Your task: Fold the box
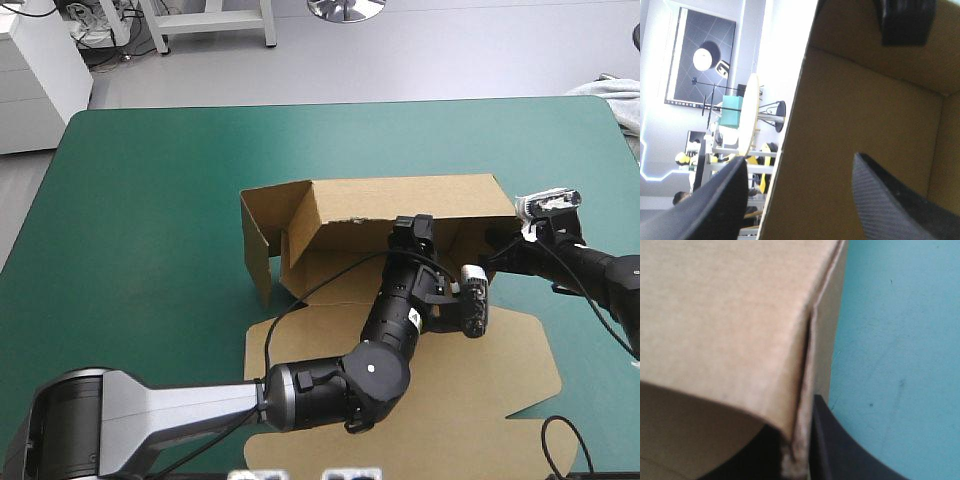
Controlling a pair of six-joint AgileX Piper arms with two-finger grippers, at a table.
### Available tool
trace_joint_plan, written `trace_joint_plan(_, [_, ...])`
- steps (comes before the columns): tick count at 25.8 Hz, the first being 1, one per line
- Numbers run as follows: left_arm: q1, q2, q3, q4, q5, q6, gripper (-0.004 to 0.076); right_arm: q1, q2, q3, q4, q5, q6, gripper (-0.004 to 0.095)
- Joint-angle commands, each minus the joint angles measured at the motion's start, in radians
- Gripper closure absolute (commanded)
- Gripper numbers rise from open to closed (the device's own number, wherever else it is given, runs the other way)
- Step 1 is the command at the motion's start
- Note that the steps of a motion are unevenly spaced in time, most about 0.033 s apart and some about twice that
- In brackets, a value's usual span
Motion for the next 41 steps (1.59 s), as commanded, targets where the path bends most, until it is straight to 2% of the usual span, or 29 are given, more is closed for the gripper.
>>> trace_joint_plan(1, [-0.056, -0.076, -0.033, 0.062, 0.035, -0.042, 0.0283, 0.0, -0.011, -0.016, -0.011, 0.042, 0.009, 0.0912])
trace_joint_plan(5, [-0.114, -0.109, -0.033, 0.062, 0.051, -0.04, 0.0307, 0.0, -0.011, -0.016, -0.03, 0.035, 0.029, 0.0912])
trace_joint_plan(7, [-0.135, -0.134, -0.033, 0.063, 0.052, -0.044, 0.0391, 0.0, -0.011, -0.016, -0.041, 0.03, 0.031, 0.0912])
trace_joint_plan(12, [-0.14, -0.213, -0.033, 0.063, 0.033, -0.062, 0.0699, 0.0, -0.011, -0.016, -0.056, 0.029, 0.038, 0.0911])
trace_joint_plan(13, [-0.136, -0.225, -0.033, 0.063, 0.026, -0.073, 0.0736, 0.0, -0.011, -0.016, -0.056, 0.029, 0.038, 0.0911])
trace_joint_plan(19, [-0.066, -0.316, -0.036, 0.063, -0.048, -0.093, 0.0732, 0.0, -0.011, -0.028, -0.066, 0.054, 0.088, 0.0911])
trace_joint_plan(24, [0.062, -0.383, -0.054, 0.051, -0.05, -0.162, 0.0734, 0.0, -0.011, -0.103, -0.104, 0.094, 0.175, 0.0907])
trace_joint_plan(29, [0.21, -0.459, -0.061, 0.007, -0.096, -0.203, 0.0734, 0.027, -0.011, -0.225, -0.277, 0.129, 0.356, 0.0907])
trace_joint_plan(30, [0.274, -0.49, -0.061, -0.04, -0.123, -0.203, 0.0734, 0.07, -0.011, -0.275, -0.365, 0.129, 0.447, 0.0907])
trace_joint_plan(31, [0.301, -0.502, -0.061, -0.054, -0.128, -0.203, 0.0734, 0.094, -0.011, -0.295, -0.399, 0.129, 0.485, 0.0907])
trace_joint_plan(32, [0.365, -0.527, -0.061, -0.094, -0.133, -0.203, 0.0734, 0.143, -0.003, -0.342, -0.488, 0.131, 0.596, 0.0907])
trace_joint_plan(35, [0.483, -0.561, -0.061, -0.169, -0.131, -0.189, 0.0734, 0.225, 0.03, -0.426, -0.616, 0.168, 0.782, 0.0907])
trace_joint_plan(37, [0.625, -0.573, -0.061, -0.277, -0.128, -0.151, 0.0734, 0.292, 0.098, -0.523, -0.679, 0.257, 0.902, 0.0907])
trace_joint_plan(41, [0.902, -0.573, -0.061, -0.577, -0.153, -0.014, 0.0734, 0.357, 0.234, -0.696, -0.792, 0.424, 1.072, 0.0907])
